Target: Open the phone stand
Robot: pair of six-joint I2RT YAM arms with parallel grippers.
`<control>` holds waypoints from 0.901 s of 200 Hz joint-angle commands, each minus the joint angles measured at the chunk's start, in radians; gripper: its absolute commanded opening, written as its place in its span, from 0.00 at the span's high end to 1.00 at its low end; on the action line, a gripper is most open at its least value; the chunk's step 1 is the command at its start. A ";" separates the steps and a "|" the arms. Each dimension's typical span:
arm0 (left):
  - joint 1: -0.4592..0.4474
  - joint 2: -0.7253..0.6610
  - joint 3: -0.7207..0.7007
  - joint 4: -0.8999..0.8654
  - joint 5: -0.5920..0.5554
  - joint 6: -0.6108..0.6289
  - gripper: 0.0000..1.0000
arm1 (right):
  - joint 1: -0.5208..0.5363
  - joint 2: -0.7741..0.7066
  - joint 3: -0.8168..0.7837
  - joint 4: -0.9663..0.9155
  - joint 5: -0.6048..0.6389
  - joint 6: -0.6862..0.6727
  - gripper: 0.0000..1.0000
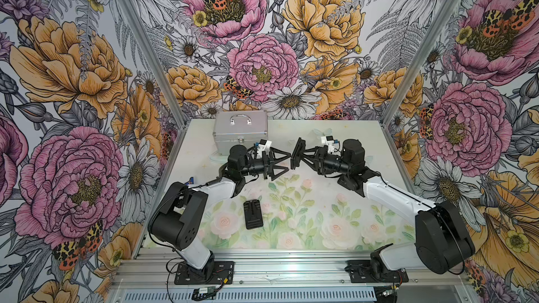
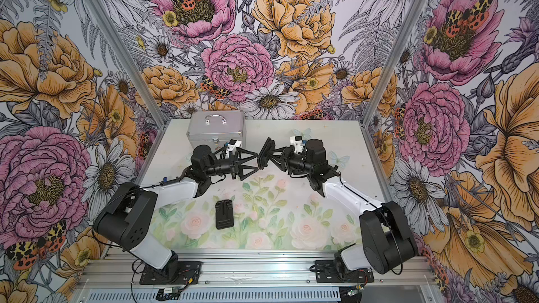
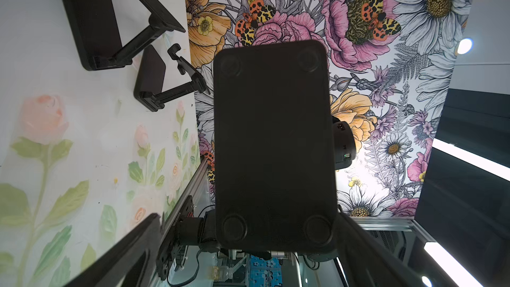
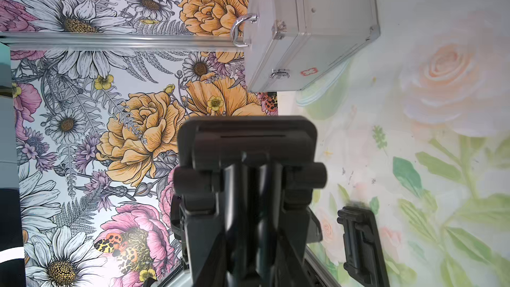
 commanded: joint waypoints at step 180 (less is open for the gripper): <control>-0.013 -0.003 -0.025 0.096 -0.007 -0.052 0.01 | 0.026 0.062 -0.011 0.122 0.016 0.021 1.00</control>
